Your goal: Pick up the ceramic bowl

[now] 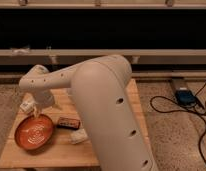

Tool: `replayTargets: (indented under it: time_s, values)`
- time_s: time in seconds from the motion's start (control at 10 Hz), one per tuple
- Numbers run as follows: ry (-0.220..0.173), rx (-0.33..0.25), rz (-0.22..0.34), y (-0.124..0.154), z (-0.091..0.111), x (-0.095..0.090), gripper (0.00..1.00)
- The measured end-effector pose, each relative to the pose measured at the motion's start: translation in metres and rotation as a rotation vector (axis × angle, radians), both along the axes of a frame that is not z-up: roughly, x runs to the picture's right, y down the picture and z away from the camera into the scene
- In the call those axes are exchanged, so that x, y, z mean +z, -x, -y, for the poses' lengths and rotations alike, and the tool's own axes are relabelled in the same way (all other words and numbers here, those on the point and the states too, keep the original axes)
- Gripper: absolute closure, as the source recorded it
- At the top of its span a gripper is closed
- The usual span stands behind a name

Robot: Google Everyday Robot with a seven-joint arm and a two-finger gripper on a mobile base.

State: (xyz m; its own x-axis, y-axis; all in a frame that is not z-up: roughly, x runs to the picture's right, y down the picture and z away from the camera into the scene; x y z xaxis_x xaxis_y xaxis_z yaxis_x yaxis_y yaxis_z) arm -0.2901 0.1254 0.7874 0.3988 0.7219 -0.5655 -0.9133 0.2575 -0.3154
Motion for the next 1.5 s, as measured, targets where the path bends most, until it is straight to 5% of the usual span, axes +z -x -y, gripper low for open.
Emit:
replayTargets:
  time_s: [1.0,1.2,1.5]
  values:
    - [0.001,-0.004,0.001,0.000,0.000,0.001,0.20]
    - [0.000,-0.070,0.078,0.012,0.000,0.005,0.20]
    - [-0.008,-0.250,0.286,0.059,0.001,0.017,0.20]
